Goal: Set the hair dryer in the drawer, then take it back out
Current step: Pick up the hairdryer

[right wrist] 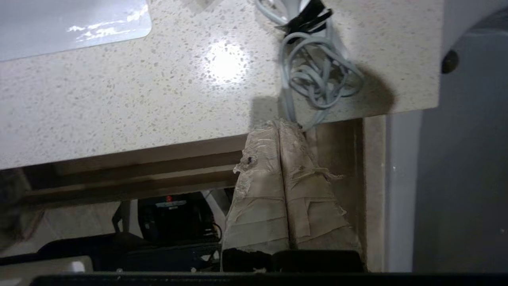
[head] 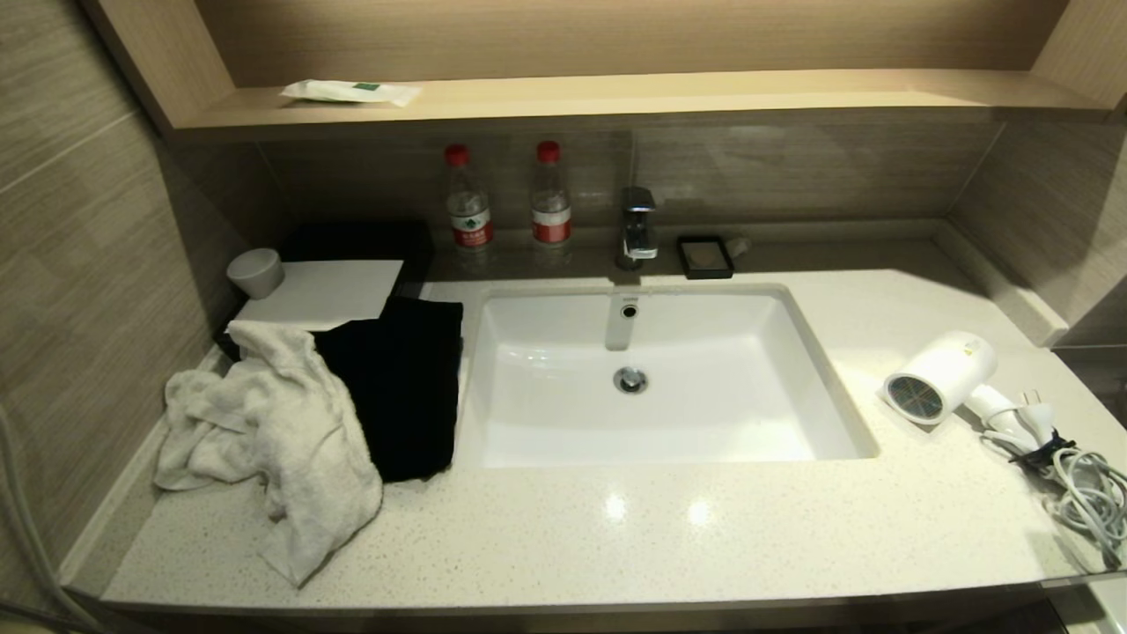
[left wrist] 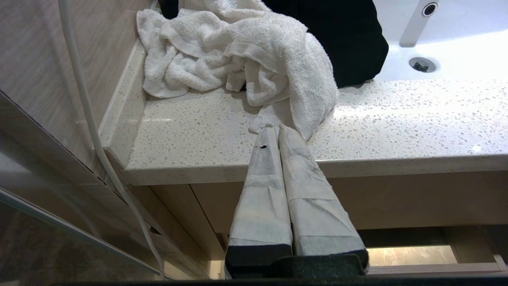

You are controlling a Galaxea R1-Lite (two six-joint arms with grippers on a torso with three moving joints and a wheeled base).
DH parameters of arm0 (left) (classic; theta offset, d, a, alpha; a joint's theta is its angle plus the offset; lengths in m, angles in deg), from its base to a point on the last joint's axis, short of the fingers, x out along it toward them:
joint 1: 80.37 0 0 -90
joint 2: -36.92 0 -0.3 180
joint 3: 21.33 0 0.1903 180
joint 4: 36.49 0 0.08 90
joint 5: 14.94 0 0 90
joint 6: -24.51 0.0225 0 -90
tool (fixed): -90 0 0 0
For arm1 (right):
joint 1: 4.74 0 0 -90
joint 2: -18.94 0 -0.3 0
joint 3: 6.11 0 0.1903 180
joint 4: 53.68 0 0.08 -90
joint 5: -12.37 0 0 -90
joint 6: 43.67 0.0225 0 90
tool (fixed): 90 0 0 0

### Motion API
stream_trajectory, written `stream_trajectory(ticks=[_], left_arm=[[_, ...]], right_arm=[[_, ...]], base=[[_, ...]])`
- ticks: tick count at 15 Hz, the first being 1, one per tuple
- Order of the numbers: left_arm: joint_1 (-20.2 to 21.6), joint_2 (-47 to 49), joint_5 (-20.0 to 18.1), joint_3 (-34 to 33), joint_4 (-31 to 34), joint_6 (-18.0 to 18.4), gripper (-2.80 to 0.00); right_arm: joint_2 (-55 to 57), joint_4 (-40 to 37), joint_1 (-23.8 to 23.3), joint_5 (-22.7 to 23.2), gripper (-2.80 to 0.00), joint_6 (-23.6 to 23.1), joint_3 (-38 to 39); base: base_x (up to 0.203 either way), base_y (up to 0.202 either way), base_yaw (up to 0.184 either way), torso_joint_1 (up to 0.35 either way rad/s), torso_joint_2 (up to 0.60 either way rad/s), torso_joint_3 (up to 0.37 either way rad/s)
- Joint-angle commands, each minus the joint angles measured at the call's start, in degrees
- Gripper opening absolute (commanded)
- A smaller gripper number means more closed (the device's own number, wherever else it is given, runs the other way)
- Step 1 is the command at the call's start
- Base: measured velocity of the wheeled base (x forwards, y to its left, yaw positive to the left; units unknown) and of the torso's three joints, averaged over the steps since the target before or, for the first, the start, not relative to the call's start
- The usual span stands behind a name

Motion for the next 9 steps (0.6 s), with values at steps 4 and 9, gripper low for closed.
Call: stream_trajectory(ticks=[4, 9], left_arm=[[0.0, -0.1, 0.0, 0.0, 0.0, 0.0, -2.80], [0.0, 0.0, 0.0, 0.0, 0.0, 0.0, -2.80]], right_arm=[[2.9, 5.7, -2.1, 7.5, -2.80, -7.6, 9.8], [6.0, 8.8, -7.1, 8.6, -2.80, -8.2, 11.8]], base=[[0.000, 0.000, 0.000, 0.000, 0.00, 0.000], [0.000, 0.000, 0.000, 0.000, 0.00, 0.000]])
